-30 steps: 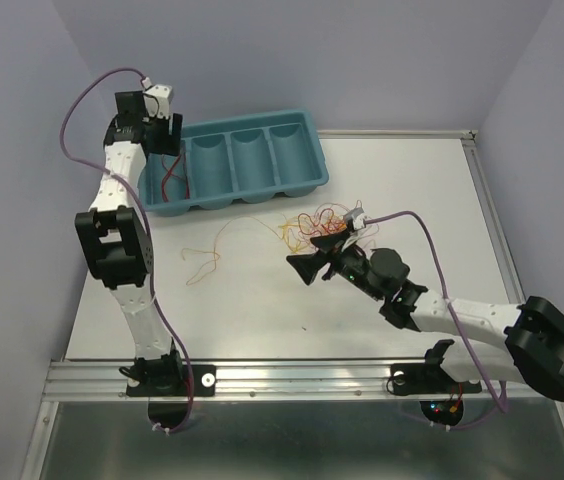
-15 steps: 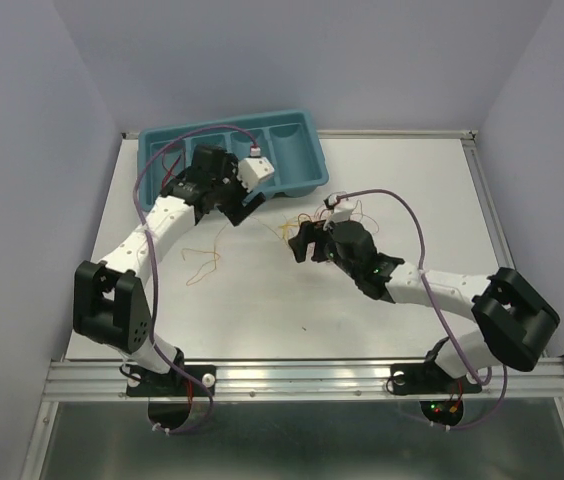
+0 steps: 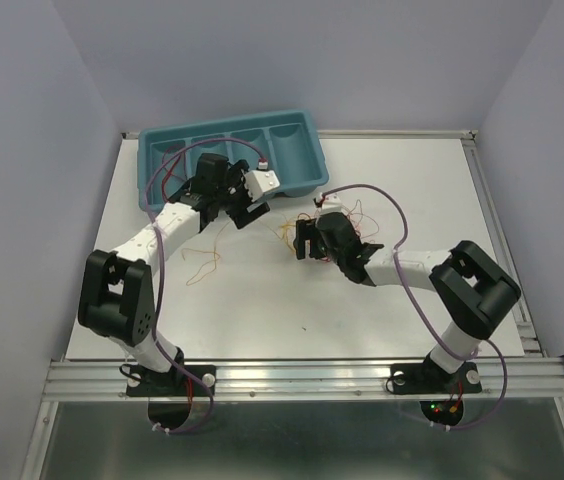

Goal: Untangle the cables

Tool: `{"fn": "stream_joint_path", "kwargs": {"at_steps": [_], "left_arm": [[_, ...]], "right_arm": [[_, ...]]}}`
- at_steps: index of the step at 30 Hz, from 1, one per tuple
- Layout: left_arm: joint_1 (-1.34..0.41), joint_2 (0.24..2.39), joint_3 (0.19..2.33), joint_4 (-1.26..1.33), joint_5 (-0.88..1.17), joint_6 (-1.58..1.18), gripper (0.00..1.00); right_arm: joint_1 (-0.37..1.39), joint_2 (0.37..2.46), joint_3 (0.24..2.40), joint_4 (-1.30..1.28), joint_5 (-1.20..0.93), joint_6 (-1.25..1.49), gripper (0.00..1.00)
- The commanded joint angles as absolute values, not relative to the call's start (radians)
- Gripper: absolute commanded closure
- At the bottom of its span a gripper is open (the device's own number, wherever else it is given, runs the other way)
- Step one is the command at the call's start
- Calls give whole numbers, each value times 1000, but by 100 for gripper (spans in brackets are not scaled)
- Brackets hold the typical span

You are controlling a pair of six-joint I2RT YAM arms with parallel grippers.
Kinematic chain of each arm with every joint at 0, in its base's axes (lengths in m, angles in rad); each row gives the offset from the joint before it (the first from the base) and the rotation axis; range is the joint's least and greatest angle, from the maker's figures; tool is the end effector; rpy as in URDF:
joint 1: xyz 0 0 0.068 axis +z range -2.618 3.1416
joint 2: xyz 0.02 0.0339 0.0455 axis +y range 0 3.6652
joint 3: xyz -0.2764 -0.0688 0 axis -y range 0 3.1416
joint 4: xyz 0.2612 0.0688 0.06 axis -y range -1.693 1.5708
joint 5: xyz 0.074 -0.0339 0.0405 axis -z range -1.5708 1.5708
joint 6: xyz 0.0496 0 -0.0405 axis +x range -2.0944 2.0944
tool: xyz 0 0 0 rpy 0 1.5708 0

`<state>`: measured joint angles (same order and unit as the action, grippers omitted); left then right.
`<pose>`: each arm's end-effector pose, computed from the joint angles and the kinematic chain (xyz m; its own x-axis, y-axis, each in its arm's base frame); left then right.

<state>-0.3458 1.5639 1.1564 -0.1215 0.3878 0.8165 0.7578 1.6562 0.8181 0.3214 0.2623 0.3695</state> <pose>0.3560 -0.1482 0.2809 0.1274 0.6712 -0.7303 0.7712 0.3960 0.4985 0.2768 0.2442 0.1746 -0.5152 -0.0073 -0.8570 -0.3367 0.9213 0.1945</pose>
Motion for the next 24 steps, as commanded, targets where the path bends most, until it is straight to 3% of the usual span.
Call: {"fn": "stream_joint_path", "kwargs": {"at_steps": [1,6,18,20,23,24], "left_arm": [[-351,1588,1126,-29,475,894,7],[-370,1641,1144,-43,474,933,9],[-407,1776,1227,-147,382,1002,15],[-408,1789,1233,-156,373,1000,22],[-408,1798,1235,-152,341,993,45],[-407,1798,1235,-147,333,991,58]], "right_arm": [[752,1704,907,362,268,345,21],[752,1726,908,364,256,357,31],[750,1703,896,368,261,365,32],[749,1700,891,370,265,370,32],[746,1683,879,379,294,383,37],[746,1677,862,386,301,385,37]]}}
